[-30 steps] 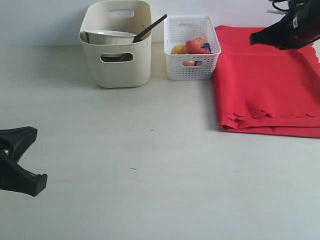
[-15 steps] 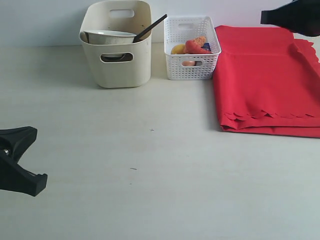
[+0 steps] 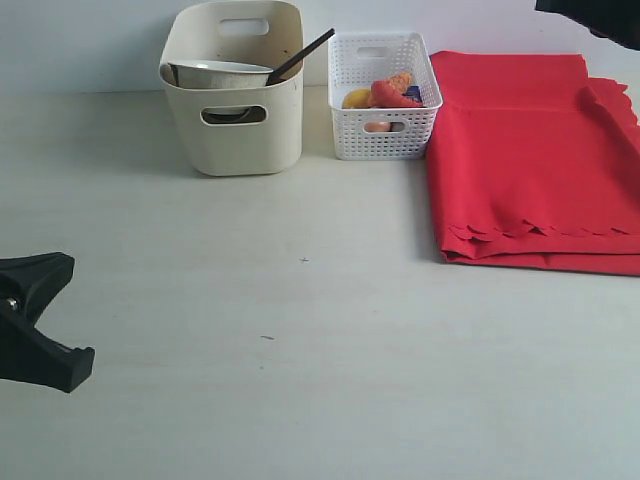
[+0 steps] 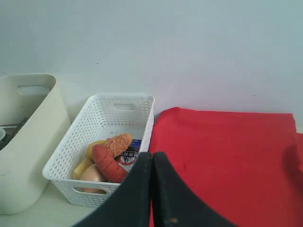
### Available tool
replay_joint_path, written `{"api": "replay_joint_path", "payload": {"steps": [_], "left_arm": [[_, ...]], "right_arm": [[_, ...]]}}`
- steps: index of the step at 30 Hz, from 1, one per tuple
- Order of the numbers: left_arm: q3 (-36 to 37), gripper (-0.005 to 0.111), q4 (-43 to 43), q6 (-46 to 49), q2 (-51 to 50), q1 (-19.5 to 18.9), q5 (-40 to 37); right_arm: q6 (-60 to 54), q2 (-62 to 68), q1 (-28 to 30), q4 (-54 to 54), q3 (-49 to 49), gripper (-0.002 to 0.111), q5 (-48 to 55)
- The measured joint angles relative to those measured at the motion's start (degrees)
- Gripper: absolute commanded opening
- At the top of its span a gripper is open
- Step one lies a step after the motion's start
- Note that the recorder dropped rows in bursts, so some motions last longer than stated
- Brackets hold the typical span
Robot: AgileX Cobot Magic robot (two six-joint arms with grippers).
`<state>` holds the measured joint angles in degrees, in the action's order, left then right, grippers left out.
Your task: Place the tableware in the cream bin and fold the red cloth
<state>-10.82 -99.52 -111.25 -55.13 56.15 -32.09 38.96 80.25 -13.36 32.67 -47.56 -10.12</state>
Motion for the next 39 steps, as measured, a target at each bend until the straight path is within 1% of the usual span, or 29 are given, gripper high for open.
{"api": "replay_joint_path", "payload": {"steps": [3, 8, 11, 14, 18, 24, 26, 31, 35, 39], "left_arm": [[0.0, 0.003, 0.0, 0.2, 2.2, 0.0, -0.1], [0.0, 0.003, 0.0, 4.0, 6.6, 0.0, -0.1], [1.2, 0.003, 0.0, 4.4, 9.4, -0.1, -0.1], [2.9, 0.003, 0.0, 4.1, 11.8, -2.1, 0.0], [4.4, 0.003, -0.1, -0.1, 16.0, -8.3, 0.2], [6.4, 0.003, -0.2, -7.6, 24.8, -21.3, 1.4], [7.2, 0.003, -0.2, -8.6, 28.7, -25.7, 3.1], [9.6, 0.003, -0.2, -9.1, 38.3, -34.9, 9.7], [10.7, 0.003, -0.2, -9.1, 45.1, -40.5, 13.7], [10.7, 0.003, -0.2, -7.5, 50.1, -44.6, 17.2]], "right_arm": [[0.0, 0.0, 0.0, 0.0, 0.0, 0.0, 0.0], [0.0, 0.0, 0.0, 0.0, 0.0, 0.0, 0.0], [0.0, 0.0, 0.0, 0.0, 0.0, 0.0, 0.0], [0.0, 0.0, 0.0, 0.0, 0.0, 0.0, 0.0], [0.0, 0.0, 0.0, 0.0, 0.0, 0.0, 0.0], [0.0, 0.0, 0.0, 0.0, 0.0, 0.0, 0.0], [0.0, 0.0, 0.0, 0.0, 0.0, 0.0, 0.0], [0.0, 0.0, 0.0, 0.0, 0.0, 0.0, 0.0], [0.0, 0.0, 0.0, 0.0, 0.0, 0.0, 0.0], [0.0, 0.0, 0.0, 0.0, 0.0, 0.0, 0.0]]}}
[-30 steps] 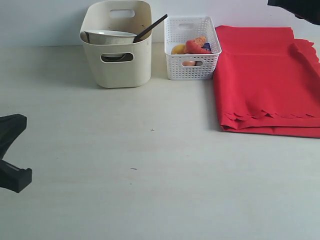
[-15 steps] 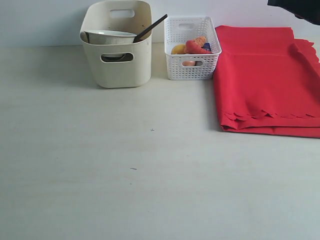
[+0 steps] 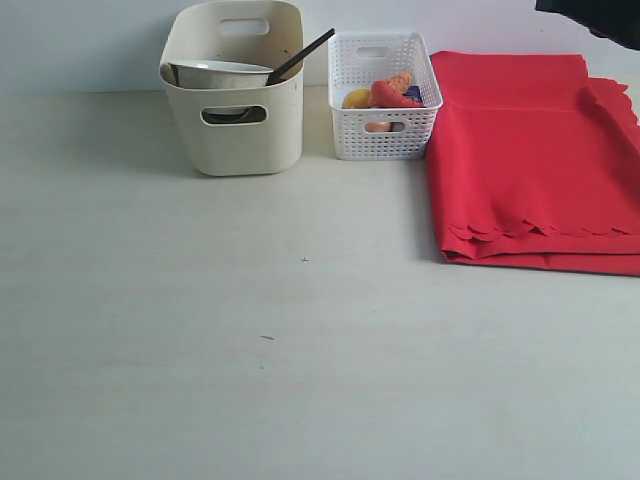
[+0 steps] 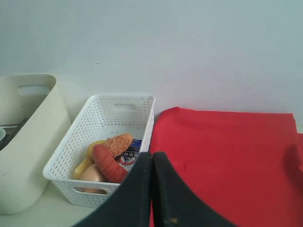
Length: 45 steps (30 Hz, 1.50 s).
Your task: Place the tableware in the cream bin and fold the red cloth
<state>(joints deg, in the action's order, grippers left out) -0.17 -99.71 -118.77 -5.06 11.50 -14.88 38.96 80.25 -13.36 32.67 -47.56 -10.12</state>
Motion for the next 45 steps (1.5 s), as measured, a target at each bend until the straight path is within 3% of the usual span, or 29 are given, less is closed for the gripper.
{"api": "replay_joint_path", "payload": {"steps": [10, 40, 43, 45], "left_arm": [[0.0, 0.003, -0.1, 4.6, 4.7, -10.0, 9.8], [0.0, 0.003, -0.3, 4.8, 4.7, -10.8, 13.7], [0.0, 0.003, 5.8, 11.8, 4.7, -10.8, 13.3], [0.0, 0.003, 20.4, 26.2, 4.7, -10.8, 11.6]], "right_arm": [[0.0, 0.0, 0.0, 0.0, 0.0, 0.0, 0.0], [0.0, 0.0, 0.0, 0.0, 0.0, 0.0, -0.1], [0.0, 0.0, 0.0, 0.0, 0.0, 0.0, -0.1], [0.0, 0.0, 0.0, 0.0, 0.0, 0.0, -0.1]]}}
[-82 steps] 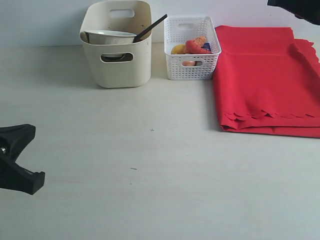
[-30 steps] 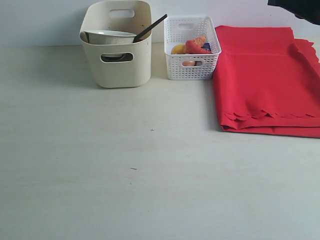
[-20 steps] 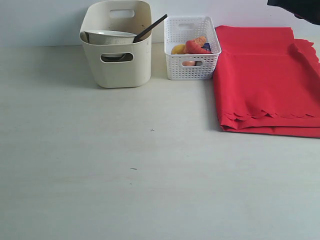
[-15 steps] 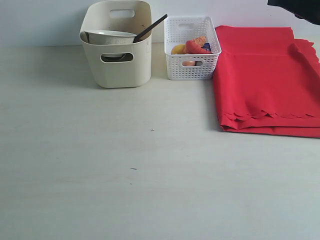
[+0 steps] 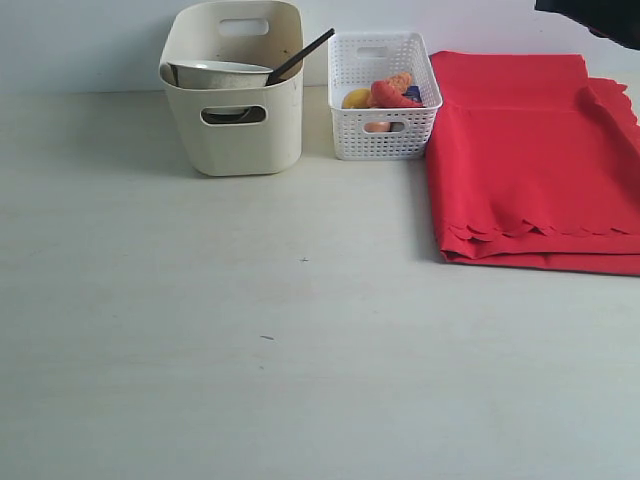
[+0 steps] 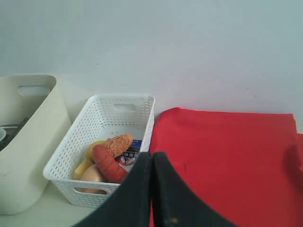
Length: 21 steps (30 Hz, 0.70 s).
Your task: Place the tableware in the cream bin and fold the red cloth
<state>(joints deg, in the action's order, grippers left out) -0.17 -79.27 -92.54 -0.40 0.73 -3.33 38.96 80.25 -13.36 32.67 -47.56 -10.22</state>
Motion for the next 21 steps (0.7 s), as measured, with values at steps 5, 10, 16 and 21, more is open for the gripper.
{"api": "replay_joint_path", "payload": {"steps": [5, 10, 16, 21], "left_arm": [[0.0, 0.003, 44.6, 49.3, 0.0, -0.1, -5.8], [0.2, 0.003, 57.9, 64.3, 0.0, -0.1, -7.5], [0.1, 0.003, 63.7, 69.4, 0.0, -0.1, -7.9], [0.1, 0.003, 71.6, 78.5, 0.0, -0.1, -7.9]], "right_arm": [[0.0, 0.0, 0.0, 0.0, 0.0, 0.0, 0.0], [0.0, 0.0, 0.0, 0.0, 0.0, 0.0, 0.0], [0.0, 0.0, 0.0, 0.0, 0.0, 0.0, -0.1], [0.0, 0.0, 0.0, 0.0, 0.0, 0.0, -0.1]]}}
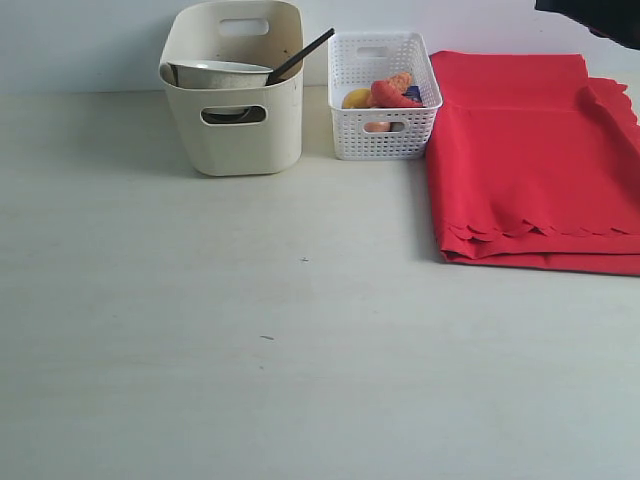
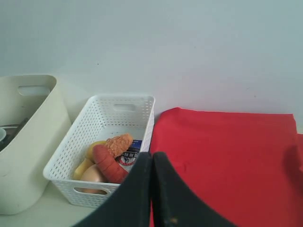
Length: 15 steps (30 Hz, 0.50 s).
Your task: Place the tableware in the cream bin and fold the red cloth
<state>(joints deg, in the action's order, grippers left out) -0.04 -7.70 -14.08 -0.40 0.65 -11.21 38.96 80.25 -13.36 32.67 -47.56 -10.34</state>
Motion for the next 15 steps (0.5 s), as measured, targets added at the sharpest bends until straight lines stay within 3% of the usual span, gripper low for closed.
{"api": "replay_joint_path", "payload": {"steps": [15], "left_arm": [[0.0, 0.003, 5.7, 5.9, 0.0, 0.0, 0.0]], "right_arm": [[0.0, 0.0, 0.0, 0.0, 0.0, 0.0, 0.0]]}}
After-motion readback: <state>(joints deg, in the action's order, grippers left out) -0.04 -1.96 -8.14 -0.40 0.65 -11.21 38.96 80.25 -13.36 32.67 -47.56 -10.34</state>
